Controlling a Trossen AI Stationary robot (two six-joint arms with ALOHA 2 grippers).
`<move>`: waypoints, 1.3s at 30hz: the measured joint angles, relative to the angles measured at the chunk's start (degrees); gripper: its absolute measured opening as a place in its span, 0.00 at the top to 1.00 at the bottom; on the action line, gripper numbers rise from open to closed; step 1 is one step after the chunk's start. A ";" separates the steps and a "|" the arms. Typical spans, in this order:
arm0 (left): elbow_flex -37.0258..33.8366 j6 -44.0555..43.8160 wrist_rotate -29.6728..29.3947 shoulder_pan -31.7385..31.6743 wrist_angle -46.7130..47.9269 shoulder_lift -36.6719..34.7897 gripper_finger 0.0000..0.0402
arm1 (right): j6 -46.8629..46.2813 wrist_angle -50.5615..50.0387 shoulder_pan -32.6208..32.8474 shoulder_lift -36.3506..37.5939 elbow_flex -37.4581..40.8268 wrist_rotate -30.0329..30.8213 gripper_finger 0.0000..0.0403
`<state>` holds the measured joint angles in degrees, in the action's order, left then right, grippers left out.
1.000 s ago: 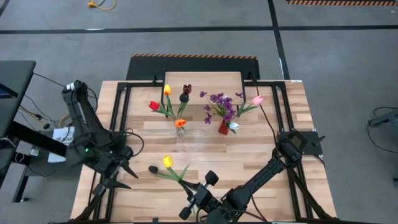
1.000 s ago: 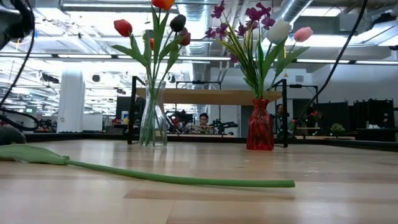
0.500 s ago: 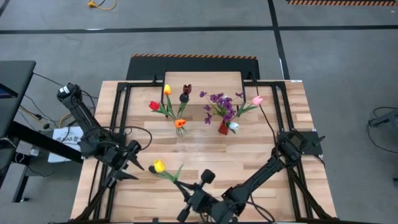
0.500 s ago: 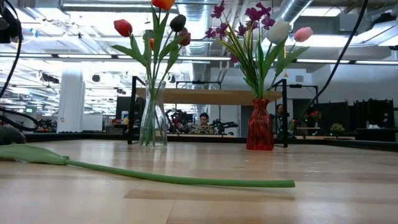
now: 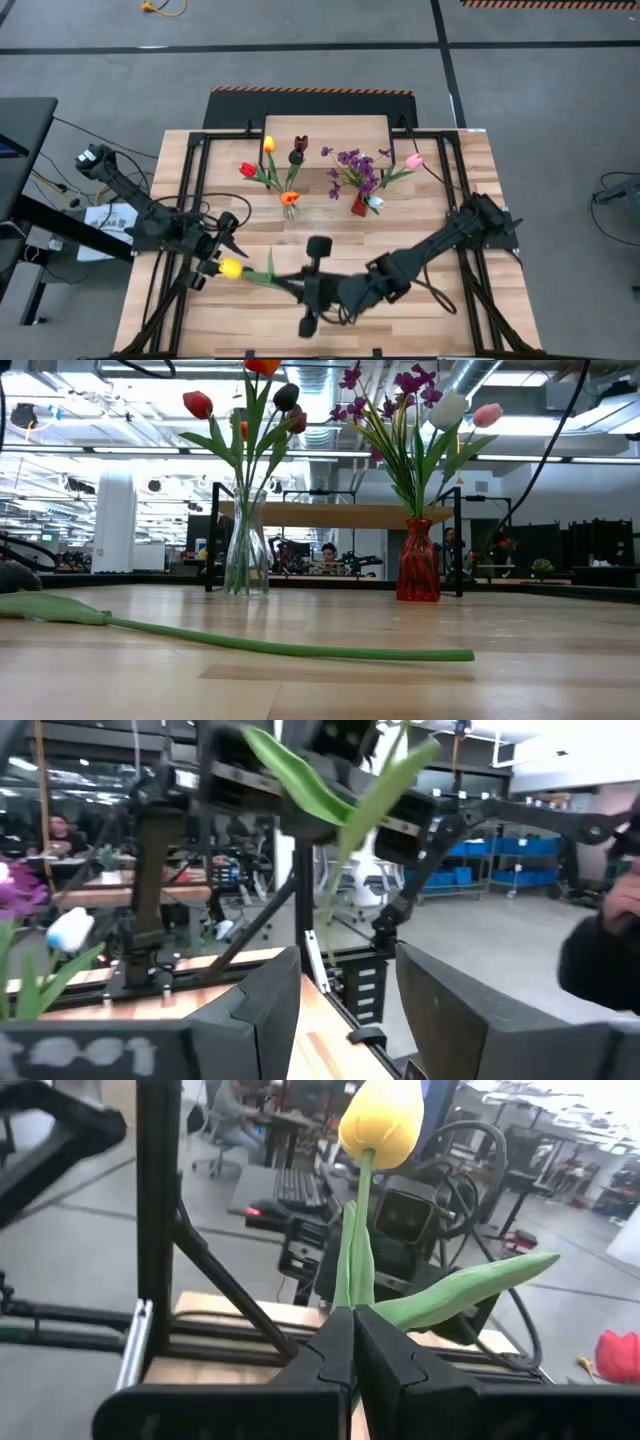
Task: Pick and place flowers into a vace then onto a shelf
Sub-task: Put the yellow flower into the transparent flower vase
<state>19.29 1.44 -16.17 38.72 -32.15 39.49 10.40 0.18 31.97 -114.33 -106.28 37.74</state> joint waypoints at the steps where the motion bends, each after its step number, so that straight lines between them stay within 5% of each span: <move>1: 0.00 -0.22 1.31 -1.13 0.04 0.35 0.61 | -0.10 -0.91 -0.50 0.37 0.00 -0.54 1.00; 11: 0.00 -0.72 8.20 -6.60 -2.37 3.14 0.61 | -4.53 0.72 -1.91 -0.19 0.78 -0.31 1.00; 22: 0.00 1.06 11.03 -6.58 -5.02 6.86 0.61 | -0.42 20.62 -0.89 -0.32 11.26 1.18 1.00; 32: 0.00 2.25 9.21 -6.58 -14.95 13.47 0.61 | 0.59 28.22 -3.84 -0.32 17.26 1.15 1.00; 39: 0.00 4.74 2.03 -6.65 -19.96 18.43 0.61 | 1.66 27.81 -4.12 -0.32 17.88 1.11 1.00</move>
<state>19.29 6.18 -14.14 32.08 -52.10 57.92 12.06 27.99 27.85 -114.65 -88.40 38.85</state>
